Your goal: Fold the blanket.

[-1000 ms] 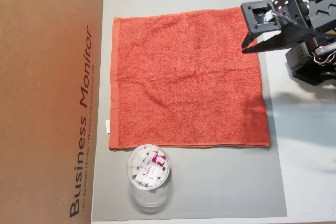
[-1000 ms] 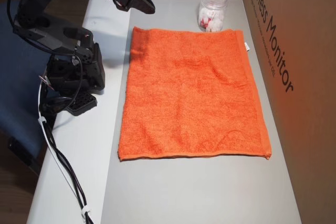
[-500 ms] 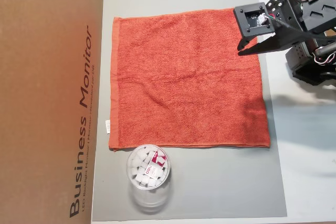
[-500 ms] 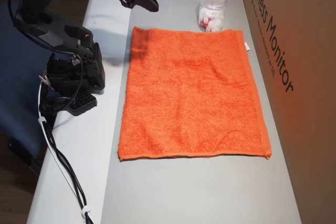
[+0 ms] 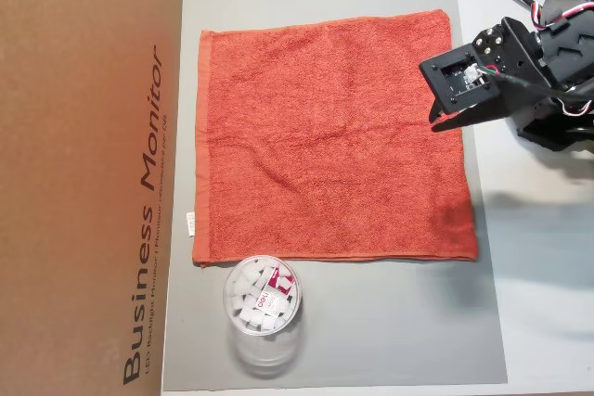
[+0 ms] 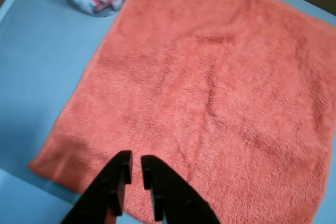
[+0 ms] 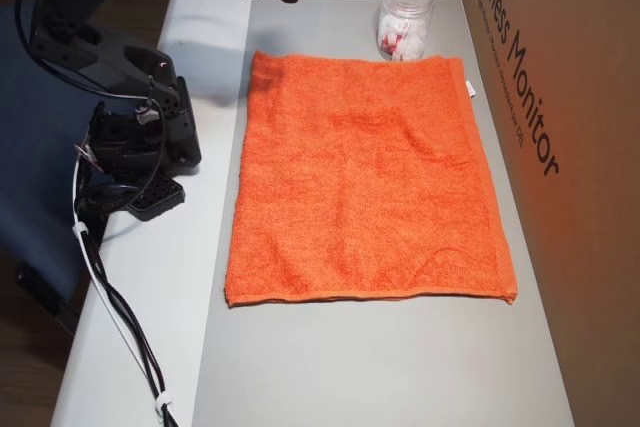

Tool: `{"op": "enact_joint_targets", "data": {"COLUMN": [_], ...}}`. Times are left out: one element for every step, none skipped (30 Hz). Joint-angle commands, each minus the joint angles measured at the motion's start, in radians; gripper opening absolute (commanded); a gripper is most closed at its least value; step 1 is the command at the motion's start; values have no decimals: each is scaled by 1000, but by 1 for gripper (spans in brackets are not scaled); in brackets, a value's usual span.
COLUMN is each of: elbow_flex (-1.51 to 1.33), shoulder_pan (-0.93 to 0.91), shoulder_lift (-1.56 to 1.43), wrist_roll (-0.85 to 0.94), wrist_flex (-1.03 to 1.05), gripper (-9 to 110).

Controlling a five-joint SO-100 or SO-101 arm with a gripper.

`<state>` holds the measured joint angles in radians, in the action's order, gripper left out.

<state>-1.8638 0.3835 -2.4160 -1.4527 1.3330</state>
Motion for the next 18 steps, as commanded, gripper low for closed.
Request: {"op": "enact_joint_targets", "data": {"elbow_flex": [29, 28, 25, 14, 6, -3, -11, -20, -29, -43, -58, -74, -89, -104, -120, -132, -141, -149], "shoulder_pan": [38, 63, 78, 92, 103, 112, 121, 124, 127, 127, 127, 127, 129, 129, 130, 137, 149, 158], "shoulder_lift": [0, 0, 0, 0, 0, 0, 0, 0, 0, 0, 0, 0, 0, 0, 0, 0, 0, 0], "wrist_roll": [2, 2, 2, 2, 2, 2, 2, 2, 2, 2, 2, 2, 2, 2, 2, 2, 2, 2], "wrist_flex": [2, 2, 2, 2, 2, 2, 2, 2, 2, 2, 2, 2, 2, 2, 2, 2, 0, 0], "gripper": [0, 0, 0, 0, 0, 0, 0, 0, 0, 0, 0, 0, 0, 0, 0, 0, 0, 0]}}
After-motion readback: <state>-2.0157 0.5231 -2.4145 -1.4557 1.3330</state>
